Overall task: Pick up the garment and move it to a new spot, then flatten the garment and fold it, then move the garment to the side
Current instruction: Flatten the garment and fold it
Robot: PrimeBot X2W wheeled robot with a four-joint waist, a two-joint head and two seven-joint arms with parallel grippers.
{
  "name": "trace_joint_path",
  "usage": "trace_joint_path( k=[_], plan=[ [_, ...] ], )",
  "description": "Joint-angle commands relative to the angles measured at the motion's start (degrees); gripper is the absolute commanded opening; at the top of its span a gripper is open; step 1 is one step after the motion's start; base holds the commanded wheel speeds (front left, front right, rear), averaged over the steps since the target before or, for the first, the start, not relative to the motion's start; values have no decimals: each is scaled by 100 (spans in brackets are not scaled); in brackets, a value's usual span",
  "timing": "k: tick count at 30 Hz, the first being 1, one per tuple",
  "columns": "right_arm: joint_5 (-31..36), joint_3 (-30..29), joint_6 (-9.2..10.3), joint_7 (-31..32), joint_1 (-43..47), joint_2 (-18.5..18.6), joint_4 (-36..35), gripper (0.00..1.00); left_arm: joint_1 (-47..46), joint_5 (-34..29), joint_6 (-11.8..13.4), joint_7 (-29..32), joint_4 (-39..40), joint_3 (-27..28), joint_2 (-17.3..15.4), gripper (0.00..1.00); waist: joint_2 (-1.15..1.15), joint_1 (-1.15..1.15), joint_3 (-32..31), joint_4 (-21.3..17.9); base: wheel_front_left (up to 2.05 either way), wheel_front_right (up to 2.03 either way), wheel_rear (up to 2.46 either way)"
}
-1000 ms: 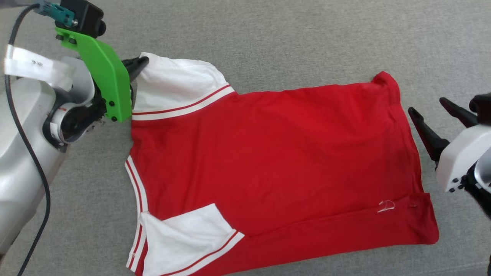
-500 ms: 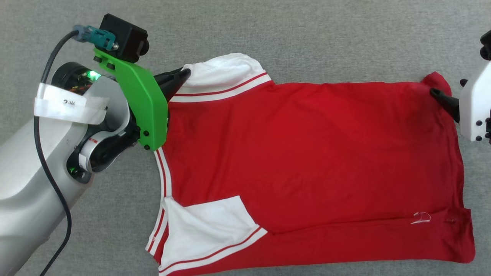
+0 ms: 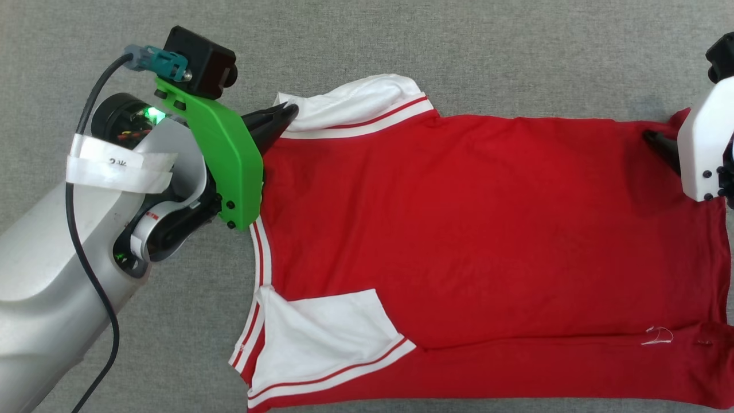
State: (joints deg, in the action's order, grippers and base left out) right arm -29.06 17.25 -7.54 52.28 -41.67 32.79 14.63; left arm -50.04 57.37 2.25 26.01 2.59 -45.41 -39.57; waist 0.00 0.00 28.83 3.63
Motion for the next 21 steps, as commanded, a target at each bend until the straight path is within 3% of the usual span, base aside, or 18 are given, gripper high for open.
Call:
trace_joint_path(
  k=[1, 2, 3, 4, 21],
  plan=[
    [-16, 150, 5, -8, 69, -68, 171, 100, 21, -33, -33, -38, -38, 8, 18, 0, 0, 0, 27, 13, 0, 0, 0],
    [-25, 183, 5, -27, 76, -61, 206, 54, 25, -32, -39, -49, -65, 8, 20, 0, 0, 0, 30, 14, 0, 0, 0],
    [-37, 214, 5, -59, 87, -54, 245, 23, 32, -25, -45, -69, -100, 14, 23, 0, 0, 0, 31, 16, 0, 0, 0],
    [-51, 228, 5, -90, 91, -49, 275, 0, 37, -20, -51, -84, -129, 18, 26, 0, 0, 0, 30, 18, 0, 0, 0],
    [-481, -434, 5, -1940, 380, -238, 620, 0, 427, 142, -115, -605, -696, 140, 60, 0, 0, 0, -679, -68, 0, 0, 0]
  ],
)
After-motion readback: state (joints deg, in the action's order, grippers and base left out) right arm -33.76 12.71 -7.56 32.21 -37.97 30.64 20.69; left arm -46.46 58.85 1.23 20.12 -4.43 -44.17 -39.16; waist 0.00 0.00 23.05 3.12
